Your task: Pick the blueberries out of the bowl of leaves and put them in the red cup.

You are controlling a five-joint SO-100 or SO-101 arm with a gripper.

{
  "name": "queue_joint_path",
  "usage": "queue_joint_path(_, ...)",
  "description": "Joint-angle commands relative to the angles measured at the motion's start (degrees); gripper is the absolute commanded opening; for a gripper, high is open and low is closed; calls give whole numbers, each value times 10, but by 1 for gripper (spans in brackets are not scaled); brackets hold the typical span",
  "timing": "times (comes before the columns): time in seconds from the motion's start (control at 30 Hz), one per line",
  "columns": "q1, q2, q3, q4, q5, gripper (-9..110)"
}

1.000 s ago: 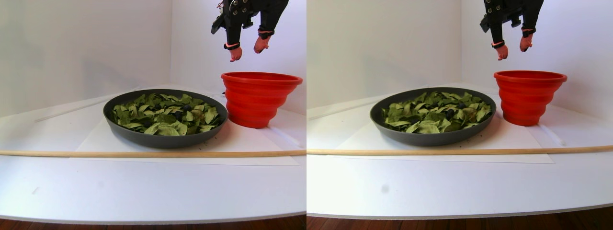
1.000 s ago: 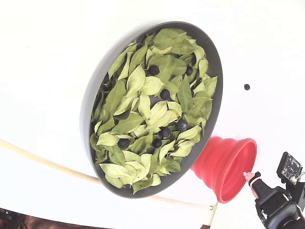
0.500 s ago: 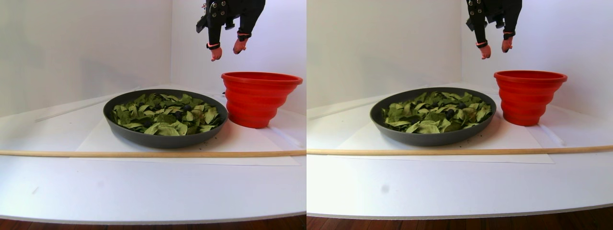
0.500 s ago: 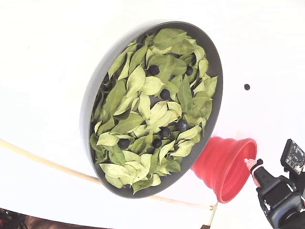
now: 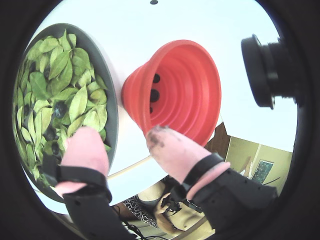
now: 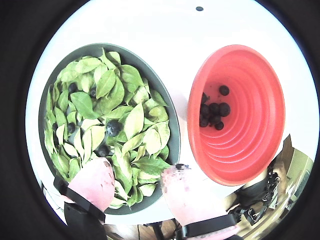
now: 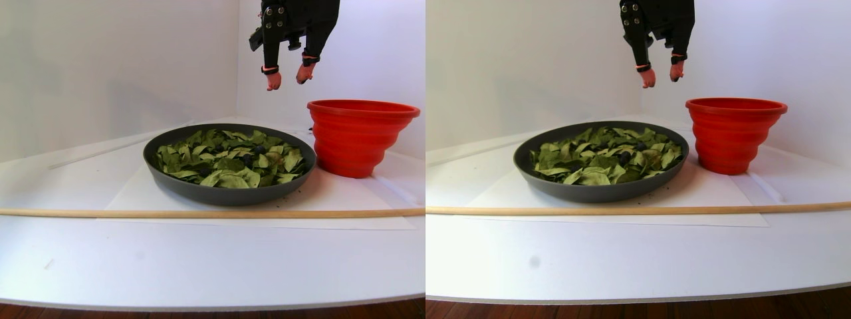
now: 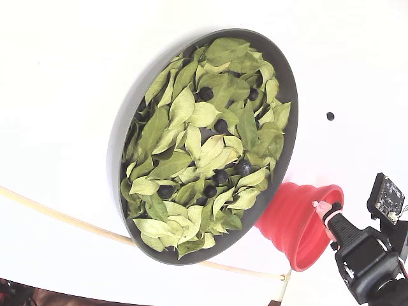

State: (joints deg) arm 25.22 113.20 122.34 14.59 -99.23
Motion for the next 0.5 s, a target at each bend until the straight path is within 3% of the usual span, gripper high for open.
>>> queue_joint_path(0.0,-4,39,-7,3,12,18)
queue_joint_path(0.47,-39,-4,-1,-5,18,18)
